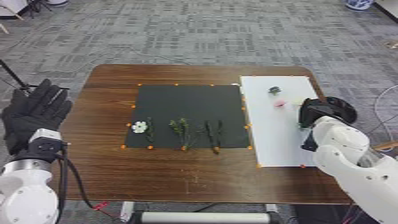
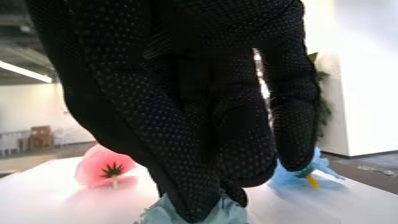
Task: Arrange flowers
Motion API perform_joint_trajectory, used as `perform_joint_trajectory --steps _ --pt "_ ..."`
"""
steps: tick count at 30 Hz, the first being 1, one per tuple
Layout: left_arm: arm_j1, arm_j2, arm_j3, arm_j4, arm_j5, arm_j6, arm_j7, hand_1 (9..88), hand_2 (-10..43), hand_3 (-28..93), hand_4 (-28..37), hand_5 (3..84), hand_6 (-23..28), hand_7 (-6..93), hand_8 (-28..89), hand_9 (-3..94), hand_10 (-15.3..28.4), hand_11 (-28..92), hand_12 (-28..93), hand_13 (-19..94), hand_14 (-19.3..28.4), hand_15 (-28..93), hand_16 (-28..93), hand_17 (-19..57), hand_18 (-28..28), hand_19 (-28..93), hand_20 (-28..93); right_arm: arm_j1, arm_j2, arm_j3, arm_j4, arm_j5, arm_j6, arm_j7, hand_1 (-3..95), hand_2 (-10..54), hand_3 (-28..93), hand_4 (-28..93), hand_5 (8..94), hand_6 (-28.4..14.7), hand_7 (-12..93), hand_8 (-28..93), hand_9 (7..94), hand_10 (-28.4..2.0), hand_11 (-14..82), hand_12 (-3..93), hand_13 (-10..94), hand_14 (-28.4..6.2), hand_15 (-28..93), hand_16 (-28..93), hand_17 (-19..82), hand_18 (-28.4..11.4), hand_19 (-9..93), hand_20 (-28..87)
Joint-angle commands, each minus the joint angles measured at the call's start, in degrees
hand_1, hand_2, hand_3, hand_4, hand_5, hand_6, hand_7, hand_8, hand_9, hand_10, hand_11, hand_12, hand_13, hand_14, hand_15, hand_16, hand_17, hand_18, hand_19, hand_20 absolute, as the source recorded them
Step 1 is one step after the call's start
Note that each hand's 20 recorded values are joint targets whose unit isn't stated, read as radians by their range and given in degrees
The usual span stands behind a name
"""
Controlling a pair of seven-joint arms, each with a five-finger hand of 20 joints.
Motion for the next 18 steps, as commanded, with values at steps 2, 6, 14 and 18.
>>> perform_joint_trajectory --steps 2,6,14,18 --pt "1.19 -0.87 -0.44 -0.64 -0.14 0.05 0.11 23.0 18.7 70 -28.3 42.2 10.2 8.5 -8 33.1 15.2 20 7 24 14.6 22 -6 -8.1 13.4 35 7 -0.03 0.32 1.13 -4.18 -2.99 4.39 -1.37 64.5 -9.5 67 -28 72.5 0.6 40 6 79.2 -7.5 18.4 50.8 69 -3.9 57 46 33 -19.5 74 37" --pt "2.08 -1.19 -0.95 -0.97 -0.11 0.21 0.32 23.1 18.7 70 -28.3 42.1 10.2 8.4 -8 33.0 15.3 20 7 24 14.6 22 -6 -8.1 13.3 35 7 1.69 -1.22 1.58 -7.90 -2.30 6.23 -3.27 64.1 -9.5 68 -27 73.4 0.7 39 8 80.6 -7.4 17.4 51.3 71 -2.7 55 46 34 -20.0 74 37" --pt "4.57 -2.75 -2.30 -1.50 -0.27 1.20 0.72 23.0 18.7 70 -28.3 42.0 10.1 8.5 -8 33.0 15.3 20 7 24 14.6 22 -6 -8.1 13.4 35 7 18.53 -10.46 -12.35 -5.68 2.10 9.08 -9.94 63.9 -9.5 69 -27 74.0 0.6 38 9 80.8 -7.5 16.8 52.4 72 -2.6 54 47 34 -20.0 74 37" --pt "4.45 -3.07 -1.34 -1.33 0.11 0.80 0.47 23.2 18.7 69 -28.3 42.1 10.1 8.5 -8 33.0 15.3 20 7 24 14.6 22 -6 -8.1 13.4 35 7 26.55 -17.21 -20.66 -0.60 4.15 10.23 -14.22 63.8 -9.5 68 -27 73.8 0.5 38 9 80.6 -7.6 16.7 52.7 71 -2.8 54 48 34 -19.8 74 38"
